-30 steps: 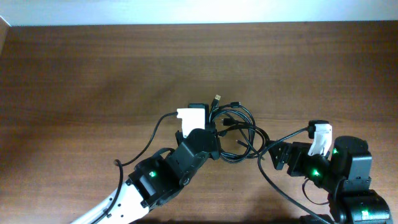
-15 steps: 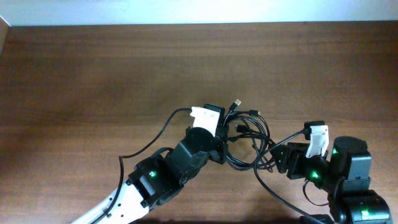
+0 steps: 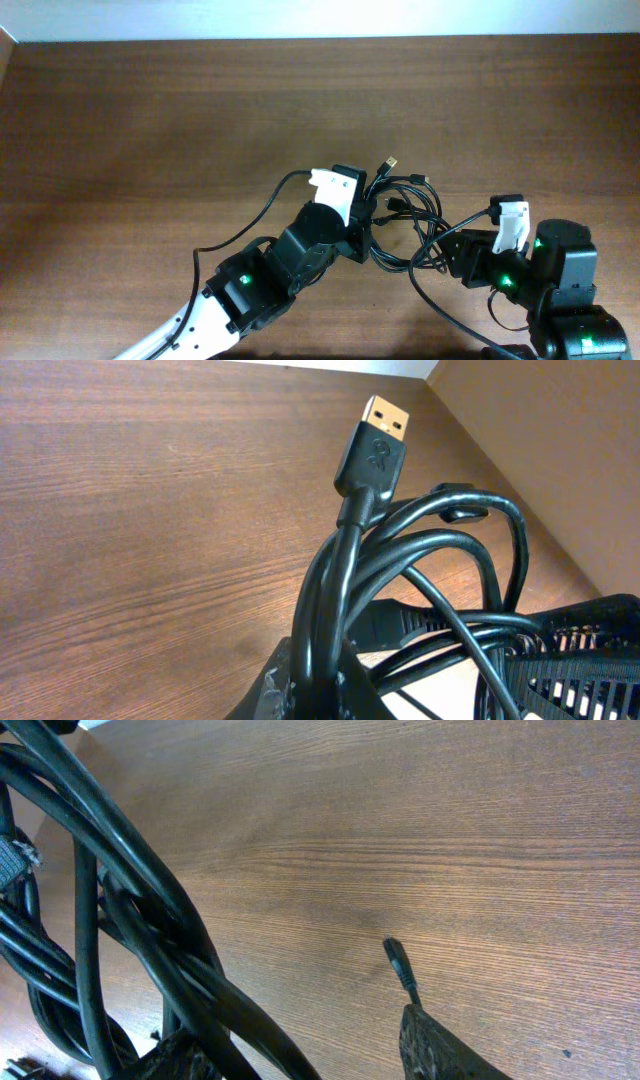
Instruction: Untangle cables
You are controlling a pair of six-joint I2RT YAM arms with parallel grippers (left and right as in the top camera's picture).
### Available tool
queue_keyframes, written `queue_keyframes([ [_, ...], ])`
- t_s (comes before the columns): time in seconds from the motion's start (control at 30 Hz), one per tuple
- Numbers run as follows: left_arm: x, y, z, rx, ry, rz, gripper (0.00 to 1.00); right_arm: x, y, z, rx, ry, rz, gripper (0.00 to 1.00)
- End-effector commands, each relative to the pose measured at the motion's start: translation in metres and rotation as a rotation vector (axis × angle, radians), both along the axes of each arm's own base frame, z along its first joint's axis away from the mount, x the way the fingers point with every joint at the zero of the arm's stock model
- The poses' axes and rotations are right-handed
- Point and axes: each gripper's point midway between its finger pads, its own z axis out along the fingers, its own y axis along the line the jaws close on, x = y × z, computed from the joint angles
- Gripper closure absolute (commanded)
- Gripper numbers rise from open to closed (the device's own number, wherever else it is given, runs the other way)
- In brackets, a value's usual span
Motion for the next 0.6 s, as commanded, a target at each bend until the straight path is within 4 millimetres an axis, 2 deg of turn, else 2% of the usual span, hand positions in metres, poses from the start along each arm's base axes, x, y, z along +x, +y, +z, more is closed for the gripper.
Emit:
queue_keyframes([
  [0.0,-0.0056,-0.0051,0.0159,-0.035,-0.018,-0.047,1.00,0.0010,-0.0026,-0.0002,-0.012,-0.009,-0.008,0.46],
  [0.1,-0.0057,-0.0053,0.0162,-0.036,-0.018,-0.047,1.00,0.0015,-0.0025,0.0003,-0.010,-0.011,-0.010,0.46],
  [0.13,-0.0066,-0.0062,0.0161,-0.038,-0.015,-0.054,1.00,0.0015,-0.0026,0.0003,-0.010,-0.011,-0.010,0.50],
  [0.17,-0.0071,-0.0072,0.0171,-0.043,-0.016,-0.060,1.00,0.0015,-0.0026,0.0003,-0.010,-0.011,-0.010,0.60],
  [0.2,-0.0069,-0.0079,0.0185,-0.049,-0.020,-0.061,1.00,0.0015,-0.0026,0.0004,-0.011,-0.011,-0.010,0.65],
  [0.37,-0.0070,-0.0086,0.0195,-0.053,-0.021,-0.064,1.00,0.0018,-0.0026,0.0006,-0.010,-0.013,-0.010,0.70],
  [0.43,-0.0076,-0.0091,0.0196,-0.054,-0.020,-0.068,1.00,0.0018,-0.0026,0.0006,-0.010,-0.013,-0.010,0.83],
  [0.53,-0.0075,-0.0090,0.0195,-0.054,-0.020,-0.067,1.00,0.0018,-0.0025,0.0008,-0.010,-0.013,-0.010,0.96],
  [0.57,-0.0075,-0.0090,0.0195,-0.054,-0.020,-0.067,1.00,0.0018,-0.0025,0.0006,-0.010,-0.013,-0.010,0.96],
])
